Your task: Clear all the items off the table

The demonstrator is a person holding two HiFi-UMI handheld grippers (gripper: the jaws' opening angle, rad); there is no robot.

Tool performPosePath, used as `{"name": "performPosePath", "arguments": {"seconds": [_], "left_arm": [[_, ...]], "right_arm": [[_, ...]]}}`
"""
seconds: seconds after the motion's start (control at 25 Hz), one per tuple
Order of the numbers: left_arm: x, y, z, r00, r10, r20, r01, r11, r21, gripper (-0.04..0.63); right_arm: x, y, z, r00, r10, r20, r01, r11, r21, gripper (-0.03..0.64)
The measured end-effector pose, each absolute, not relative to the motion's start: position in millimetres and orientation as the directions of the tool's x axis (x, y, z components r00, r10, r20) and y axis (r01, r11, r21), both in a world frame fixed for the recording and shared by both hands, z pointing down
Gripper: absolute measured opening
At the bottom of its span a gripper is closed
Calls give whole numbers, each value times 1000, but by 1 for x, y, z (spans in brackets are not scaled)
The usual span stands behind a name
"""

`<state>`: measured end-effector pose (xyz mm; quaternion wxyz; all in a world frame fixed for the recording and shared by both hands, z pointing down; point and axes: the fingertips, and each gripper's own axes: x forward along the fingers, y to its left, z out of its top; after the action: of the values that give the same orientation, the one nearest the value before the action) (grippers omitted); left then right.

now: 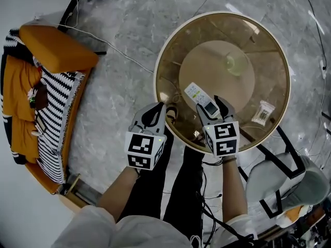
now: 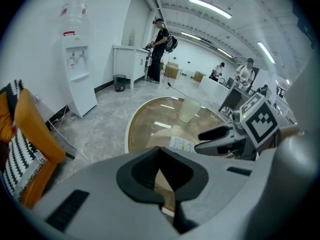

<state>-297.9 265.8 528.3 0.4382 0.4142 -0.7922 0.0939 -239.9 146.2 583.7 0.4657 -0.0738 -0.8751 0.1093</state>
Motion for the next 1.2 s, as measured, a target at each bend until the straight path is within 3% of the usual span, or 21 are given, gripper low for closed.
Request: {"name": "performPosePath", "arguments": {"seconds": [0.28,0.68,1.0,1.2], "left_arm": [[-293,270,546,-254,-564,786,-734,642,222,8],[-296,275,552,-246,-548,800,-735,643,215,8],[-288,266,540,-221,-545,808,-775,602,194,8],[-273,239,528,-183,-575,798,-836,518,182,8]], "right_arm": [[-242,159,620,-440,234,867,246,960,-134,285],[-248,168,625,-401,238,884,315,943,-111,276],[-234,160,600,-462,241,853,195,966,-168,270],[-211,140,572,-568,211,795,-2,966,-258,268]]}}
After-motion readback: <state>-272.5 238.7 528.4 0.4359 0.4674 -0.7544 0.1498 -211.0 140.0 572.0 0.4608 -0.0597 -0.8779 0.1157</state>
